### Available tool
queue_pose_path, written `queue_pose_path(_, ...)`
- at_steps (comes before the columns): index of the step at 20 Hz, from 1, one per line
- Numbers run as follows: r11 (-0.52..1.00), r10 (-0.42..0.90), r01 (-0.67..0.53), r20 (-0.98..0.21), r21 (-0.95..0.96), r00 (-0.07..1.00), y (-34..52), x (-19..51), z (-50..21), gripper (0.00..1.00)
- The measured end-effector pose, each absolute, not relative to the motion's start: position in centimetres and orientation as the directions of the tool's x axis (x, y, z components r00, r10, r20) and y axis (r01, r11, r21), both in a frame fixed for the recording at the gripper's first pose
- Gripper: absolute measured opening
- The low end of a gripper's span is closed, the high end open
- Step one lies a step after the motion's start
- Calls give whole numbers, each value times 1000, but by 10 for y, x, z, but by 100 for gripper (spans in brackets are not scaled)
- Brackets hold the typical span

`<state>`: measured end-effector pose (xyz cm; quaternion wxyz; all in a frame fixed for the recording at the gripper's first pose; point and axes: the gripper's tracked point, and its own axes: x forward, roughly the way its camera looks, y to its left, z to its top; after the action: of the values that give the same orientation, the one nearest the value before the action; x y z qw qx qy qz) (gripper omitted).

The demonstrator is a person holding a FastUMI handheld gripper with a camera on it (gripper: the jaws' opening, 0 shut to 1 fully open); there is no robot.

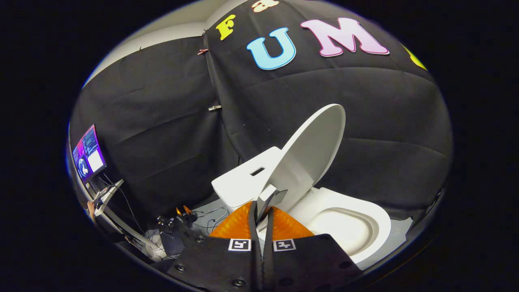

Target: Open the toilet lid.

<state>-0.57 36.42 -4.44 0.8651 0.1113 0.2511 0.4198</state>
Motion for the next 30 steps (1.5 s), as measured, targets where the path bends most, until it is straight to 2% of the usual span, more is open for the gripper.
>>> queue_pose_path(12,600,798,-732,-305,323,520,425,-1,-24,5)
queue_pose_path(15,563,825,-760,-279,324,492,450,-1,-17,43)
queue_pose_path(16,572,819,-757,-276,317,503,452,1,-14,47)
queue_pose_path(19,595,802,-756,-258,271,539,466,9,-10,100)
queue_pose_path(30,587,807,-783,-222,204,547,523,15,-9,99)
